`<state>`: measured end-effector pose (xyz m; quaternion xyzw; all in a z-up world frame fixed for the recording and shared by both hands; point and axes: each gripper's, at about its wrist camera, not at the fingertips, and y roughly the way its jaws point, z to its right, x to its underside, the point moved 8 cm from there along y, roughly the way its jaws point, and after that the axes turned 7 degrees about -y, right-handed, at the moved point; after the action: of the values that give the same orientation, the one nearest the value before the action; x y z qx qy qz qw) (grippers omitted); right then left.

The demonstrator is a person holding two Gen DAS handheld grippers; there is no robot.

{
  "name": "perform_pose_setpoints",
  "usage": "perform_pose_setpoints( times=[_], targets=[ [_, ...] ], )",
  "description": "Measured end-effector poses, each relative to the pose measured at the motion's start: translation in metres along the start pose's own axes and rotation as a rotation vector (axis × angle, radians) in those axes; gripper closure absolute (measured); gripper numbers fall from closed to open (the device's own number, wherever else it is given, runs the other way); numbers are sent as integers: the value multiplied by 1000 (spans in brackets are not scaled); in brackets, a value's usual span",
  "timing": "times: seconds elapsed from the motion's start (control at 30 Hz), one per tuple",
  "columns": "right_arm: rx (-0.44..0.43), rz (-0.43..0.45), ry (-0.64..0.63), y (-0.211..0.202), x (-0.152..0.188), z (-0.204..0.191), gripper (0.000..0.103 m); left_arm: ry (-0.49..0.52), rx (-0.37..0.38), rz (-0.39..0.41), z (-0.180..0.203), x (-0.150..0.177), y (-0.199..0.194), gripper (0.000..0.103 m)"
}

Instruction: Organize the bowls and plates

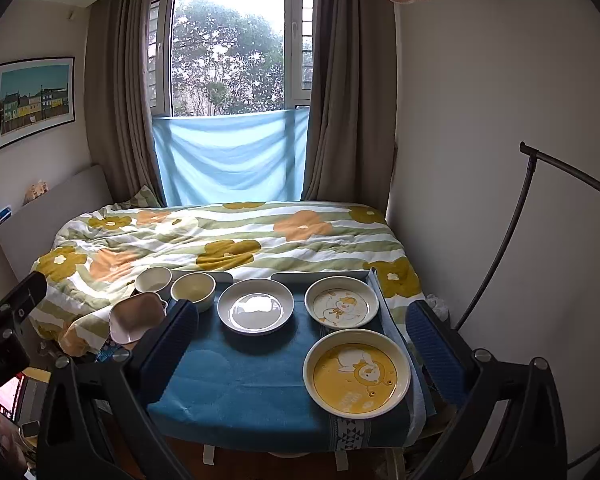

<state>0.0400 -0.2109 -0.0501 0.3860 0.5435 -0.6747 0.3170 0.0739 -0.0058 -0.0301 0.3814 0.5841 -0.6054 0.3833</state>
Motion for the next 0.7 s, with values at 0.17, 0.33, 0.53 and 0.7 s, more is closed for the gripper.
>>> perform_pose_setpoints(
  times=[0.17,0.33,0.53,0.7],
  targets=[
    [-2,-3,2,2,0,3,0,-11,0,-3,-1,0,2,0],
    [1,-14,4,8,2,3,0,-4,-6,-12,-3,1,6,0],
    [3,-21,4,10,2,2,0,7,1,-18,-1,1,8,0],
    [2,-21,5,8,2,1,0,3,0,-22,-3,0,8,0]
  ],
)
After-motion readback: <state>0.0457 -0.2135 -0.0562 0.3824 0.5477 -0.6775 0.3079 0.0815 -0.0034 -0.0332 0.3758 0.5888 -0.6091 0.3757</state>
